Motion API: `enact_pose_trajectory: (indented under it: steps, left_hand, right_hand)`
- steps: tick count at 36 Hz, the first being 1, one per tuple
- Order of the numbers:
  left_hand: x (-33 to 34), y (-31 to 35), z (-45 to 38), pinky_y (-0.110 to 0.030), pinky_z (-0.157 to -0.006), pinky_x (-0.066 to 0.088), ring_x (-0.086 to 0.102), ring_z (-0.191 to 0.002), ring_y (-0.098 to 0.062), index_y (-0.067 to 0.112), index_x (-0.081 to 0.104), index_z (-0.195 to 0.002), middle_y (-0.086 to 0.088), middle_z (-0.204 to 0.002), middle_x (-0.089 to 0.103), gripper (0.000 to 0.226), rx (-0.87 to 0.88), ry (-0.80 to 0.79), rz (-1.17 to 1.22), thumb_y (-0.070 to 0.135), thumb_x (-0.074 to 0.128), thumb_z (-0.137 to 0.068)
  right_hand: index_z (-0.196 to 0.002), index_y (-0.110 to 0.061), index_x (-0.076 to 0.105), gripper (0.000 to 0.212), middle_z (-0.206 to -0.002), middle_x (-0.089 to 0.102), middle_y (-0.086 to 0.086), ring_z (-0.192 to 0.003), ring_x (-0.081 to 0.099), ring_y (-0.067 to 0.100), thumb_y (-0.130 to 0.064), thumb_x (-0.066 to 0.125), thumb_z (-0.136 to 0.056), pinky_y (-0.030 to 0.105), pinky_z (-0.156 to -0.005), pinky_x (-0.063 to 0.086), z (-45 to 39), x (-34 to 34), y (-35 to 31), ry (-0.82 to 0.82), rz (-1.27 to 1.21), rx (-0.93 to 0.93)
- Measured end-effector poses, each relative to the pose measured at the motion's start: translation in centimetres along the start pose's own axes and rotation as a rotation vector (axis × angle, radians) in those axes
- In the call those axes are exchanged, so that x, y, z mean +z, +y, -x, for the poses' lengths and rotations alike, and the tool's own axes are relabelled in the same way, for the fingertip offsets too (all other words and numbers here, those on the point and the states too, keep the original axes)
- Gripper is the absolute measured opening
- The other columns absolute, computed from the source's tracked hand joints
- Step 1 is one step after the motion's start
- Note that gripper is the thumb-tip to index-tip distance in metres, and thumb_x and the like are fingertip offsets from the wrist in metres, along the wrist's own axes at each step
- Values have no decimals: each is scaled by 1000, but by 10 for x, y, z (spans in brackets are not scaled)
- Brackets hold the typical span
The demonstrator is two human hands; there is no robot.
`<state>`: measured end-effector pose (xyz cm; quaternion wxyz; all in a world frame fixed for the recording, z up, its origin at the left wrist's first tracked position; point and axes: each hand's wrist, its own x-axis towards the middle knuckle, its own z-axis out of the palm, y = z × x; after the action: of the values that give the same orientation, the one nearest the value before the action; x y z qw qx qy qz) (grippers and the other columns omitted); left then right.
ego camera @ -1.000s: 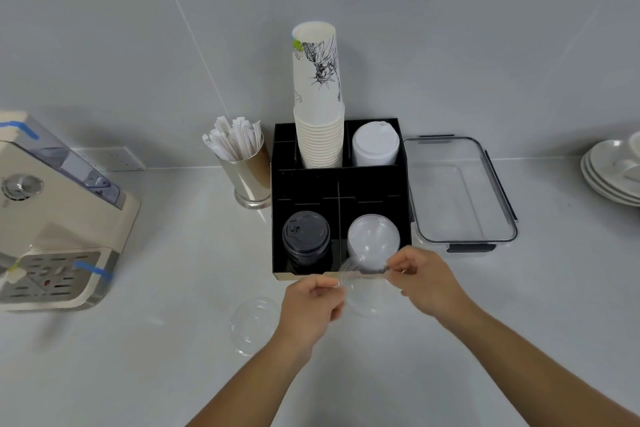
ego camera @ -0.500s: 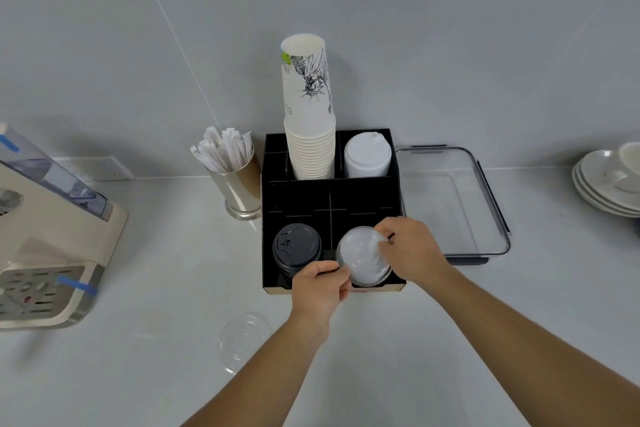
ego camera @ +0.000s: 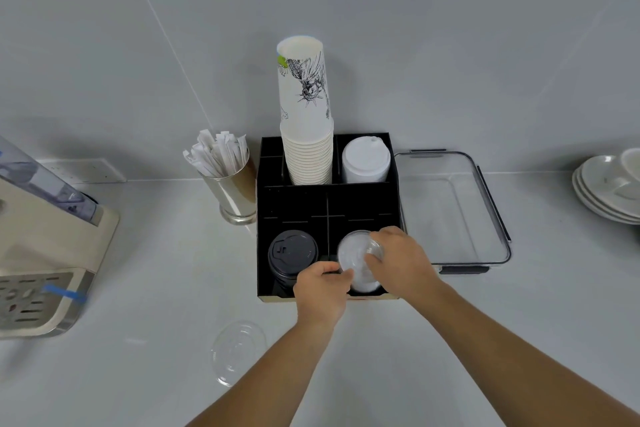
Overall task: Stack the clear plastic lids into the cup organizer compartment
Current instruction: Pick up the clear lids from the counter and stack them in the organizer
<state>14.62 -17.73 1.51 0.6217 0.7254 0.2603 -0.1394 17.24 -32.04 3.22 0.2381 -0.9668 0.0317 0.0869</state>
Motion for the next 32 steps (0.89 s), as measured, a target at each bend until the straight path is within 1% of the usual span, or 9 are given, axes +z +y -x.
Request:
enact_pose_trajectory:
  steps: [4, 6, 9, 11, 13, 17, 26, 30, 32]
  left_hand:
    - [-1, -4, -5, -27, -66, 60, 74, -71, -21, 37, 63, -63, 16, -54, 70, 32, 55, 9, -75, 15, 78, -80]
    - [-1, -6, -5, -23, -65, 54, 68, -64, -19, 36, 60, -59, 15, -54, 69, 35, 83, -3, -100, 15, 77, -82]
    - [-2, -9, -6, -14, -57, 48, 56, -56, -9, 33, 60, -61, 16, -54, 67, 33, 137, -23, -167, 16, 74, -86]
    - [-3, -11, -7, -18, -51, 45, 52, -54, -11, 18, 70, -68, 12, -57, 67, 21, 171, -61, -200, 16, 70, -89]
    - [-4, -11, -6, -25, -51, 36, 42, -56, -16, -1, 71, -81, -4, -61, 60, 19, 214, -92, -239, 13, 64, -92]
    - [-7, -11, -4, -18, -47, 27, 31, -53, -12, -6, 67, -80, -7, -59, 45, 23, 266, -84, -301, 6, 54, -94]
    - [-13, -3, -1, -19, -46, 31, 38, -54, -12, 5, 74, -86, -3, -64, 53, 32, 184, -136, -275, 1, 44, -94]
    - [-14, -3, -2, -16, -57, 38, 52, -73, -13, 5, 76, -87, -5, -78, 66, 31, 129, -161, -241, 5, 46, -96]
    - [-13, -3, -2, -16, -61, 40, 55, -74, -13, 11, 77, -84, -12, -84, 73, 34, 122, -194, -221, 6, 46, -96]
  right_hand:
    - [-127, -10, 59, 41, -129, 55, 6, -103, 61, 24, -29, 58, -91, 26, -81, 47, 1, 4, 3, -12, 1, -7]
    - [-128, -10, 58, 46, -127, 54, 4, -103, 59, 23, -35, 59, -89, 28, -83, 48, 3, 6, 3, -26, -2, -9]
    - [-116, -7, 58, 49, -118, 52, 1, -97, 57, 23, -45, 61, -86, 30, -80, 49, 7, 10, 5, -38, 4, -26]
    - [-113, -7, 56, 52, -116, 50, -1, -93, 55, 21, -51, 62, -85, 27, -74, 43, 10, 13, 6, -37, 25, -42]
    - [-118, -7, 55, 57, -121, 49, -2, -96, 55, 20, -52, 62, -84, 26, -76, 41, 11, 14, 6, -37, 40, -47]
    - [-114, -8, 54, 52, -123, 49, -1, -96, 54, 19, -49, 63, -84, 25, -75, 41, 11, 13, 5, -44, 53, -55]
    - [-115, -6, 54, 52, -125, 49, 1, -99, 59, 23, -47, 63, -85, 32, -81, 49, 7, 2, -8, -117, 117, -20]
    - [-119, -5, 54, 53, -126, 50, 1, -101, 59, 24, -46, 62, -86, 34, -83, 51, 6, 2, -10, -143, 131, 16]
    - [-119, -5, 54, 53, -123, 51, 2, -100, 60, 24, -46, 62, -86, 35, -84, 52, 5, 1, -10, -152, 133, 31]
